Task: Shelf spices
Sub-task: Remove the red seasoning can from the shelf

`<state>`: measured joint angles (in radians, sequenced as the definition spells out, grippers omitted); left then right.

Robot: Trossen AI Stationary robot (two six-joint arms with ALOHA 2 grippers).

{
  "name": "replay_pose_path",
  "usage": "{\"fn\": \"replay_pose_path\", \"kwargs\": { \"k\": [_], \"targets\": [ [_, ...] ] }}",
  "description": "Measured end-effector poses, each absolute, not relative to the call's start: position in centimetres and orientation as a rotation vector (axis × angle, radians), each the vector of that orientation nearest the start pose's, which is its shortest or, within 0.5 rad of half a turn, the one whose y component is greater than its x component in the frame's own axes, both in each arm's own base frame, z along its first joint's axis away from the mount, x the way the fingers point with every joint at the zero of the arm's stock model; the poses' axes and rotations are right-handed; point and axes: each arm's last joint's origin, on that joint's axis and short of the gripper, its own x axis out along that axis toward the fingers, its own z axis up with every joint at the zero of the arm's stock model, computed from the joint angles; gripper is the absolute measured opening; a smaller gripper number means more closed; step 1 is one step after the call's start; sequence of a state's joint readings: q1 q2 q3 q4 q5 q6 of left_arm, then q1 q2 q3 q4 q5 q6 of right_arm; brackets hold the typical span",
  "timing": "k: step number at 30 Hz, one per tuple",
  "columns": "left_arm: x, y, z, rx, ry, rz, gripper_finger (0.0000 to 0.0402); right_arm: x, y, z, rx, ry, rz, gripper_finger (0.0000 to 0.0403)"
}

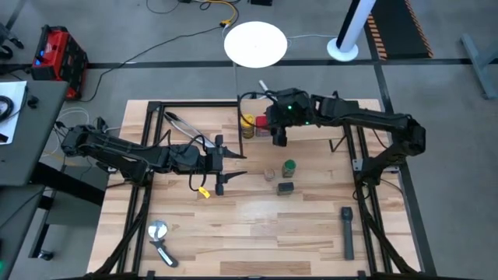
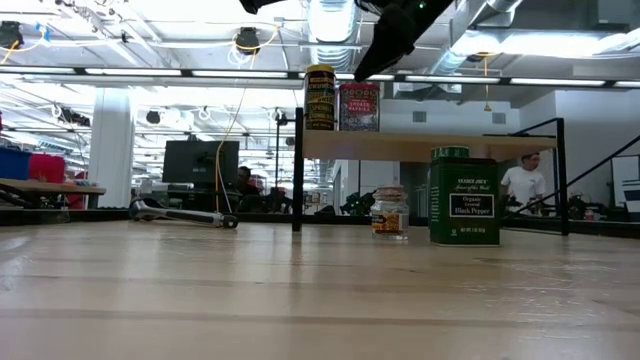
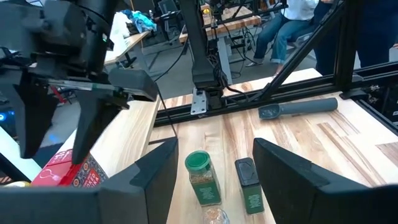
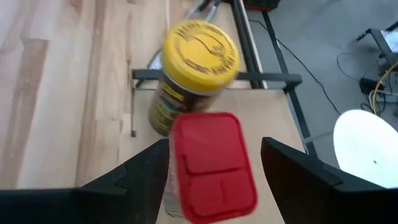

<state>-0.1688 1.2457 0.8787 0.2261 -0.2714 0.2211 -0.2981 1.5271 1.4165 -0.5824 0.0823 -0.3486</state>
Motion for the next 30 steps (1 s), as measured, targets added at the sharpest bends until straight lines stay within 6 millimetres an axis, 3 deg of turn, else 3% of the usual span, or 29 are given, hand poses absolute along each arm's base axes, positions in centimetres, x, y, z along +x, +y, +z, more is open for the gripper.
{"fn": "replay_pose_path", "kwargs": {
  "k": [11,22,30],
  "targets": [
    [27.8,-3.9,30.8,0.258,0.153,0.086,0.0201,31.6,-10.1,34.4,-0.348,0.724,-0.22,0.0256],
    [27.8,-3.9,30.8,0.27,0.154,0.085,0.0201,32.9,-6.3,35.0,-0.36,0.627,-0.136,0.0256],
    [27.8,-4.2,30.8,0.257,0.15,0.059,0.0201,33.0,-5.7,35.1,-0.387,0.636,-0.228,0.0282]
  ]
}}
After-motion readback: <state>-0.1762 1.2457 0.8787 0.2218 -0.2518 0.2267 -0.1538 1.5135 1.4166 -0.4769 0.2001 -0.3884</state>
